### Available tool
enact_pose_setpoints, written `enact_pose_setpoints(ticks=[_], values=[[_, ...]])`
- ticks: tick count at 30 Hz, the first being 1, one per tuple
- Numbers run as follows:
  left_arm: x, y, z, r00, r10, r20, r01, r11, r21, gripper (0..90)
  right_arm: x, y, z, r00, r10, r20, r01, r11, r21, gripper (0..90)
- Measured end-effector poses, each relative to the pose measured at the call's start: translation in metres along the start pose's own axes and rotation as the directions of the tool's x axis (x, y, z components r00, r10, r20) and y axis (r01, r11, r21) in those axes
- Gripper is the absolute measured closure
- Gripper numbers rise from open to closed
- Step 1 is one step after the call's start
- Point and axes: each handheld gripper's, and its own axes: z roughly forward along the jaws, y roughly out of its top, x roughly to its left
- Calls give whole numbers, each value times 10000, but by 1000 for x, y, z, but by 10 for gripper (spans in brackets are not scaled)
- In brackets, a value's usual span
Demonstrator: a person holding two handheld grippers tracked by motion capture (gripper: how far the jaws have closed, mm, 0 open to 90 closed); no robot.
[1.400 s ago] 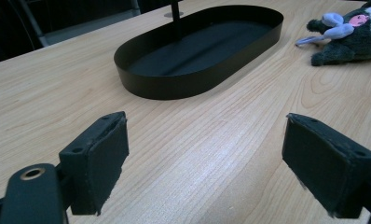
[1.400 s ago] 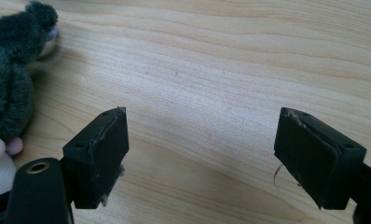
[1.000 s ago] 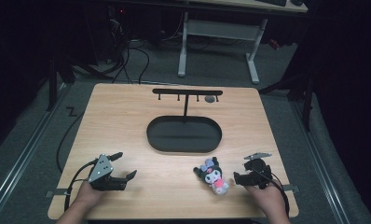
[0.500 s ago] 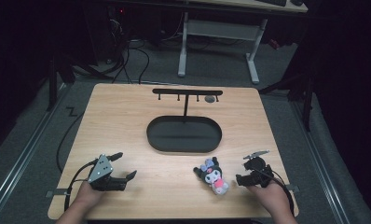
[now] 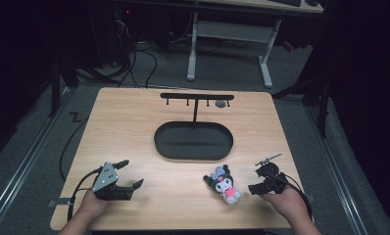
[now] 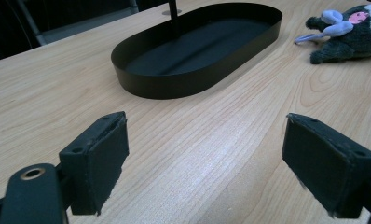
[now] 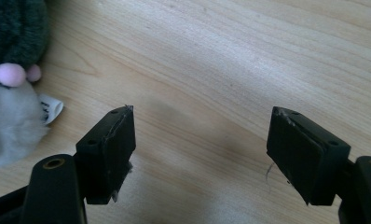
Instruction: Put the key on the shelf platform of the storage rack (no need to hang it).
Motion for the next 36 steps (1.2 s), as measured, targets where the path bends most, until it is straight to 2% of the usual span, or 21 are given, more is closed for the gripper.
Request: enact_pose_setpoints(ticks=[9, 15, 24, 29, 36], values=[[0, 0, 0, 10000, -1, -9, 1, 10000, -1, 154, 5, 3, -3, 9996, -285, -78, 290, 9975, 643, 239], [0, 0, 0, 10000, 20, -6, -20, 10000, 1, 154, 9, 3, -8, 9991, -281, -322, 303, 9971, 700, 239], [0, 0, 0, 10000, 11, -13, -11, 10000, 11, 154, 16, 9, -23, 9981, -542, -308, 568, 9943, 906, 238], [0, 0, 0, 10000, 8, -12, -8, 10000, 6, 154, 22, 14, -34, 9979, -581, -291, 604, 9948, 826, 233], [0, 0, 0, 10000, 31, -12, -31, 10000, 6, 154, 35, 23, -44, 9953, -882, -397, 911, 9928, 781, 223]])
